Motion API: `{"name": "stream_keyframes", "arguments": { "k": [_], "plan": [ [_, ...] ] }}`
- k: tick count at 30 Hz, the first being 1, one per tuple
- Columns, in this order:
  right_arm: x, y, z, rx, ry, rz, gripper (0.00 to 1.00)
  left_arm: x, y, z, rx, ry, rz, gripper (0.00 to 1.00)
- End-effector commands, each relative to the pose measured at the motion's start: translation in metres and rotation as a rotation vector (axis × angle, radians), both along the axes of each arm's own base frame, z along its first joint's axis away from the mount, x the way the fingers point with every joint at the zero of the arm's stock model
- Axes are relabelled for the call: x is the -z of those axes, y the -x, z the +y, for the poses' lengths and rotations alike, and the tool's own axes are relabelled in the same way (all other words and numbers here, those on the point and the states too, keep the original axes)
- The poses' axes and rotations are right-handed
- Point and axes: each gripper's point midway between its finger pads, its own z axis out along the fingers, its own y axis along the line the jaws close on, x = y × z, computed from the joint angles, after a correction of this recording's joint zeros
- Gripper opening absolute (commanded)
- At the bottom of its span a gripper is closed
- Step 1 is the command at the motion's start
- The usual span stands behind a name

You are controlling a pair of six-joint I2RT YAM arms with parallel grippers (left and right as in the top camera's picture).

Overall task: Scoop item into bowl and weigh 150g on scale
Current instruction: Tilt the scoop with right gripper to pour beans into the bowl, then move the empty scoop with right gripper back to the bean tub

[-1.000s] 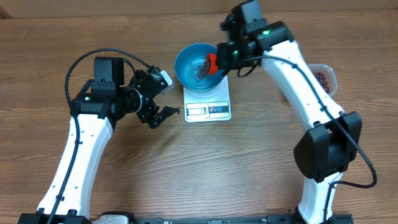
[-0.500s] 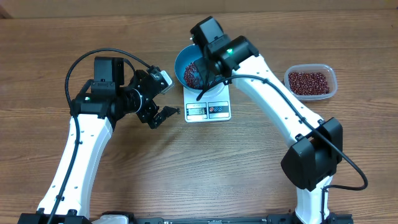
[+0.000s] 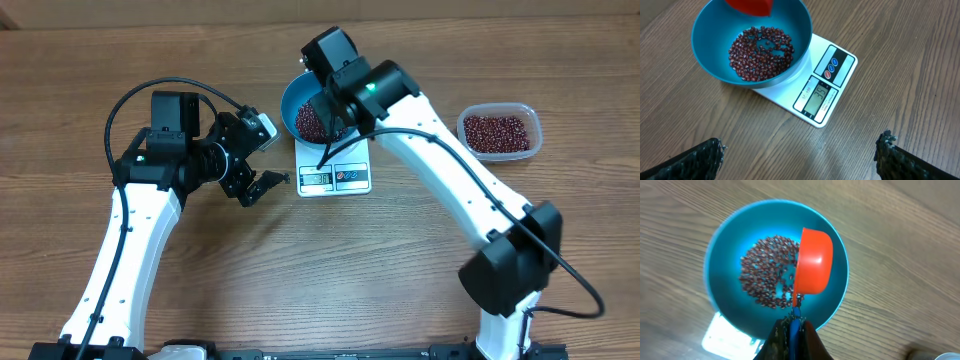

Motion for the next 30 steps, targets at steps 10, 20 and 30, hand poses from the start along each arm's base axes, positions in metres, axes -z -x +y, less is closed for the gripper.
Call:
{"name": "stream_keyframes", "arguments": {
  "k": [10,20,30],
  "plan": [
    [-0.105,0.028,-0.058,0.049,-0.34,0.005,0.04,-0.001,0.003,-0.002,-0.002,0.021,0.011,1.0],
    [-0.124,0.048,-0.211,0.381,-0.381,0.043,0.04,-0.001,0.003,-0.002,-0.002,0.021,0.011,0.99],
    [-0.078,0.068,-0.307,0.611,-0.345,0.159,0.04,-0.001,0.003,-0.002,-0.002,0.021,0.011,1.0]
  ]
}}
